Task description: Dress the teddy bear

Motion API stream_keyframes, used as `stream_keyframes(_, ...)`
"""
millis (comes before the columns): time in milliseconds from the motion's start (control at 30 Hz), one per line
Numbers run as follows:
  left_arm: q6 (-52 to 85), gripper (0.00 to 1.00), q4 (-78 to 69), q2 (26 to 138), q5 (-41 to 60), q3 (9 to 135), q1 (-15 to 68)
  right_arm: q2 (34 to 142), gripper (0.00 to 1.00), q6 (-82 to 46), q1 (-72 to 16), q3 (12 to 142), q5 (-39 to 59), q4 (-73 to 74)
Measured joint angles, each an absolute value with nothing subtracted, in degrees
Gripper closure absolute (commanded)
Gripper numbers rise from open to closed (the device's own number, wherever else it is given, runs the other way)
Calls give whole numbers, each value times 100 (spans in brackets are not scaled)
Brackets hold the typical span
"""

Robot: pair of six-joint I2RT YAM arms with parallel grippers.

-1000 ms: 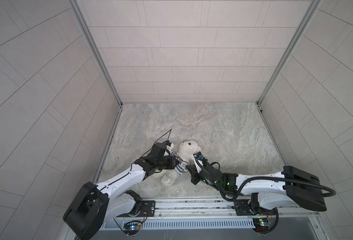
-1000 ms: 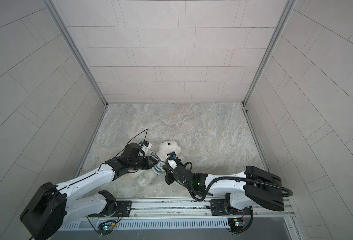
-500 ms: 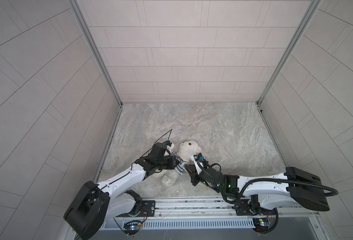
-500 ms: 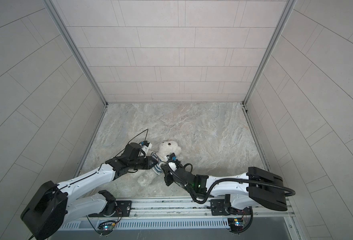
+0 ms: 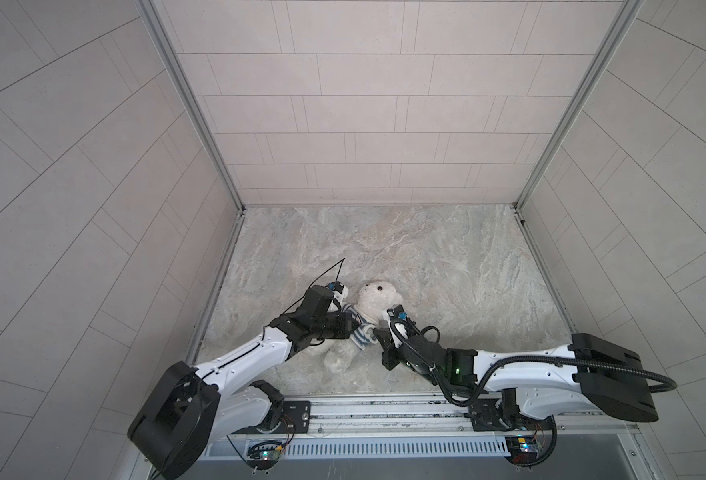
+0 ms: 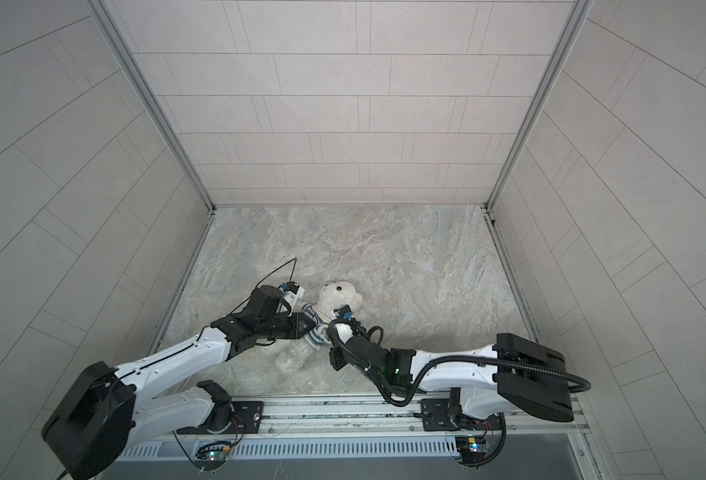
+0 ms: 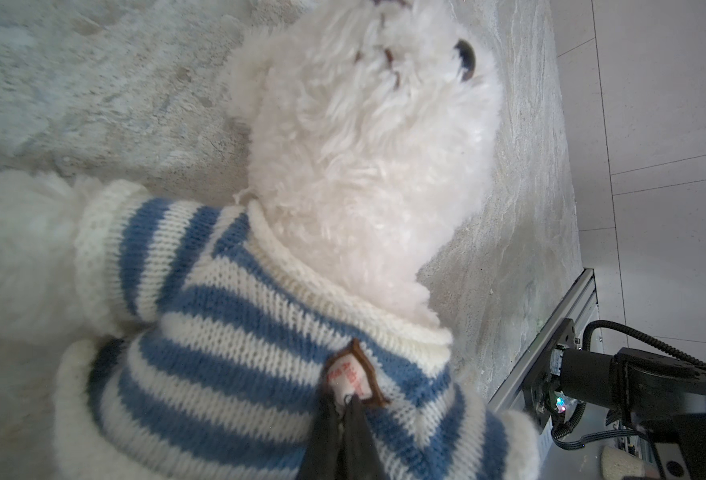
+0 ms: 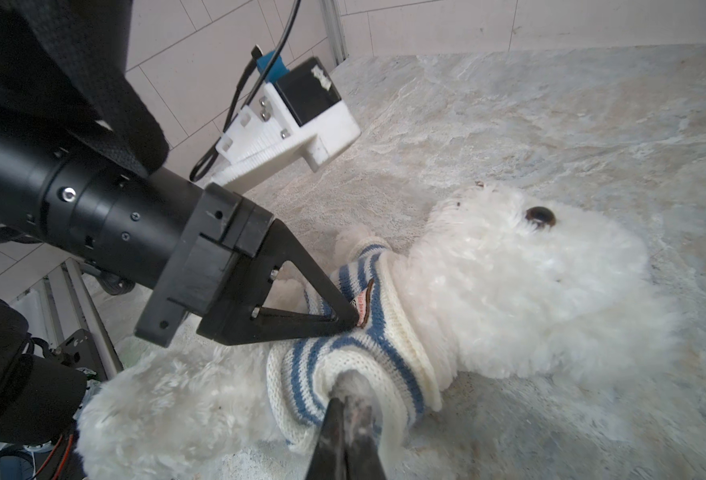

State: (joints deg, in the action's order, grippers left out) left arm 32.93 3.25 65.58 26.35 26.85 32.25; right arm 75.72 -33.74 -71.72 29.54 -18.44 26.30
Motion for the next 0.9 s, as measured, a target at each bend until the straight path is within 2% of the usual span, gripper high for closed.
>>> stream_keyframes(767, 3293, 100, 311, 6556, 2659, 2672, 3225, 8593, 100, -3800, -6742, 3094, -1411, 3124)
stream_keyframes(833, 3293, 100, 316, 6556, 2659, 2672, 3225, 8654, 96, -3800, -6737, 3098, -1341, 3192)
stream_keyframes(900, 3293, 100, 322, 6556, 2659, 2672, 3225, 8709, 88, -3798, -6731, 3098, -1271, 3242)
